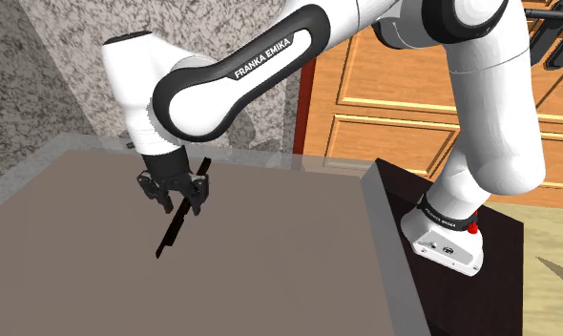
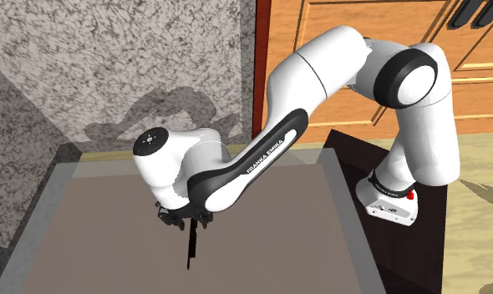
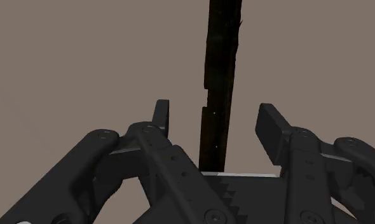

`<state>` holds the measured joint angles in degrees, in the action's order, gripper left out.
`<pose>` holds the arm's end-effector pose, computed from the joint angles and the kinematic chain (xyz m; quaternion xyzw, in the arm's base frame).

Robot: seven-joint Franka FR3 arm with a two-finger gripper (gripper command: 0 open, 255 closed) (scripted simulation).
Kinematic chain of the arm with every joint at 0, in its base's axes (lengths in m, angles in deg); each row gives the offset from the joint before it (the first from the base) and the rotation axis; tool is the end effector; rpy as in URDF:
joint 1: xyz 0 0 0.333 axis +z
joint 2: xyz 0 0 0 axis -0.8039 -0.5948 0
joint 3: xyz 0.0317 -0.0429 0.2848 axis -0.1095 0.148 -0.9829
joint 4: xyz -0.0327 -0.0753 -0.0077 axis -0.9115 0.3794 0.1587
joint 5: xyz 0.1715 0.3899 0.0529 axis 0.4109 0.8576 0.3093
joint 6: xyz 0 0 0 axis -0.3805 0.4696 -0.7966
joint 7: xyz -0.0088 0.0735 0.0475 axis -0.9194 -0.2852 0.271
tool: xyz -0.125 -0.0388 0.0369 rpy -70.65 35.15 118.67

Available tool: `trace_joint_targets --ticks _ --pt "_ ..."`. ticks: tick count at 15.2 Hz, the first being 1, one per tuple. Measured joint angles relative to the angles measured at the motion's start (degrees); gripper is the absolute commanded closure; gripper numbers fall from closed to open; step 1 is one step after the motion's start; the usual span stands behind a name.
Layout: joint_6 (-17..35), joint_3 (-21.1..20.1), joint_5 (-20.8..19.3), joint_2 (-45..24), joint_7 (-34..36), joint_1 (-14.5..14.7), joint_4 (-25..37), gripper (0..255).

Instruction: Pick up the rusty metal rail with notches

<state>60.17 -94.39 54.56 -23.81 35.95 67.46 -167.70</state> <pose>0.5040 0.4909 0.2671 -0.8767 0.4754 0.0733 0.0073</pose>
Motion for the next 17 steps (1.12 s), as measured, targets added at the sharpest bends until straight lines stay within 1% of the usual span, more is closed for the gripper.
trace_joint_targets --ticks 9,17 --pt "0.4 0.0 0.0 0.1 0.0 -0.1 -0.2 255" --pt "-4.0 -0.9 1.2 2.1 -0.3 -0.4 2.1 255"
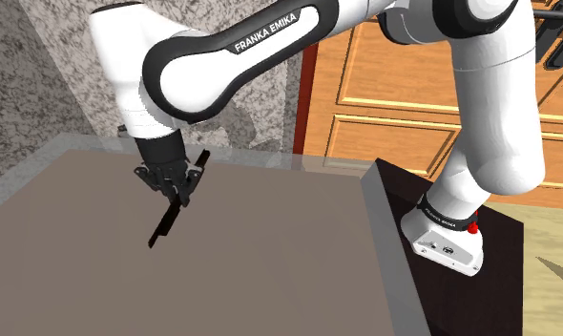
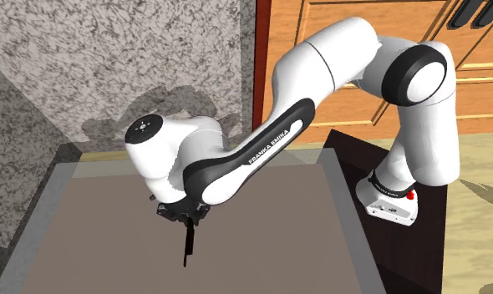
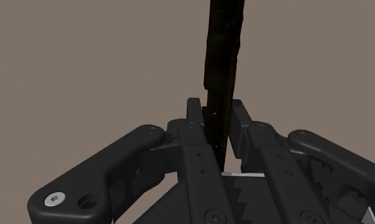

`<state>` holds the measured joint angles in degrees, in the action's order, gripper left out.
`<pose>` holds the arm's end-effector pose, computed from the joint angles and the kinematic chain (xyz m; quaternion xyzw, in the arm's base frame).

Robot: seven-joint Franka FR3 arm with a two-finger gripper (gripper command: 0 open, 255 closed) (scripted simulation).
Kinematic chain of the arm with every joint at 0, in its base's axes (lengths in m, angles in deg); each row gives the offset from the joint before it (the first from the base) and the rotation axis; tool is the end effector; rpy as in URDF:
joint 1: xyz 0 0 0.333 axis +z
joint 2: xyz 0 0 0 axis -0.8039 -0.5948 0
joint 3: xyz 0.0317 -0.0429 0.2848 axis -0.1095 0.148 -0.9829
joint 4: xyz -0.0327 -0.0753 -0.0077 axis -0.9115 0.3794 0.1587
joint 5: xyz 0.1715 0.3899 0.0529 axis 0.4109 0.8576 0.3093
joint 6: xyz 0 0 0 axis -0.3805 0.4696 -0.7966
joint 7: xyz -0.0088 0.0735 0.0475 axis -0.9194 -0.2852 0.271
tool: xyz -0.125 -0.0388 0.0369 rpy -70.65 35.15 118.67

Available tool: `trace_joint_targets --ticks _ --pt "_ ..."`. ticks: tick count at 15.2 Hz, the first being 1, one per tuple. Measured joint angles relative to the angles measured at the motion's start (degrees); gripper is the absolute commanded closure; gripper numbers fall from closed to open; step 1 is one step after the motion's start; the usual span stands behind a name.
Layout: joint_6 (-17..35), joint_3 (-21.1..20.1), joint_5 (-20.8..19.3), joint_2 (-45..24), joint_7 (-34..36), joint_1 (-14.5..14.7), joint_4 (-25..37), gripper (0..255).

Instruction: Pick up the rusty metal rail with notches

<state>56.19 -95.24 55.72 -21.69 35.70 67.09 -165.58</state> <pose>0.5055 0.4917 0.3042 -0.8766 0.4755 0.0732 0.0075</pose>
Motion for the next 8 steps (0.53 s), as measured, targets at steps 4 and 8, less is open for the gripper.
trace_joint_targets --ticks 4,8 --pt "-2.5 -0.4 0.5 0.9 -0.1 0.0 1.8 255" --pt "-4.9 -0.7 1.1 1.8 -0.2 -0.1 3.4 255"
